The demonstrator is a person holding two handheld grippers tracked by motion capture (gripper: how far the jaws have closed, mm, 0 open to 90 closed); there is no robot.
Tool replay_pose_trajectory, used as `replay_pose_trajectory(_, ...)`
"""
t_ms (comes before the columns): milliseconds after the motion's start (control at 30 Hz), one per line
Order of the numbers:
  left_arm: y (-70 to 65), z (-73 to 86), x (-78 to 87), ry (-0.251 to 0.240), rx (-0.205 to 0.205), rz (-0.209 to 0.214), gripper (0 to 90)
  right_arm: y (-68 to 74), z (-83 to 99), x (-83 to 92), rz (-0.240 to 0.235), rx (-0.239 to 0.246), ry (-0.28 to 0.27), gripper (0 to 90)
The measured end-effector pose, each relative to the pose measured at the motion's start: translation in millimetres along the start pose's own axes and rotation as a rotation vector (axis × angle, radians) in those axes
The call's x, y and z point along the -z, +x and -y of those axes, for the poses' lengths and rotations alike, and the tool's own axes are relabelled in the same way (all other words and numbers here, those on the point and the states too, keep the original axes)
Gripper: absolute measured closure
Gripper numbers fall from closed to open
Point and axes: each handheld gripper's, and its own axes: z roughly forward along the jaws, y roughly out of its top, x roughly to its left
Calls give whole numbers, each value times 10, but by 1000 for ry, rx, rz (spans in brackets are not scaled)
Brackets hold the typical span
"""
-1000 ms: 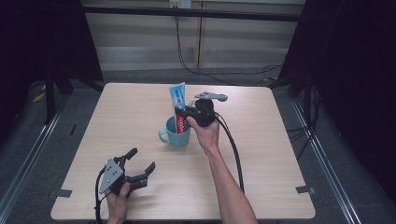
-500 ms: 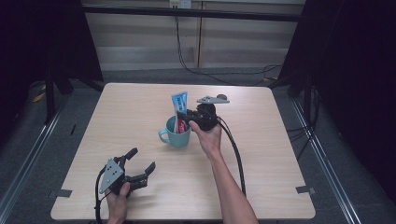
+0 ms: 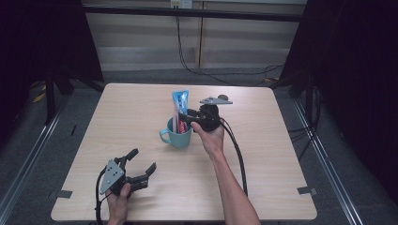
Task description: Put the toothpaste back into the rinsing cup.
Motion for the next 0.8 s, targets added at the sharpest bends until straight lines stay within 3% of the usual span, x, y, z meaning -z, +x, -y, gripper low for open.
replay_pose_trajectory(100, 0, 0, 0, -3, -1, -4, 159, 17, -31, 36, -10, -8, -6, 426)
replay_pose_trajectory(500, 0, 0, -1, -3, -2, -4, 159, -4, 17, 193, -8, -21, -23, 256)
replay_pose_trajectory(600, -4, 0, -3, -6, 4, -4, 159, 3, 26, 278, -6, -21, -64, 234)
replay_pose_trajectory(800, -2, -1, 0, -2, 2, -3, 159, -15, 66, 407, 6, -17, -84, 196)
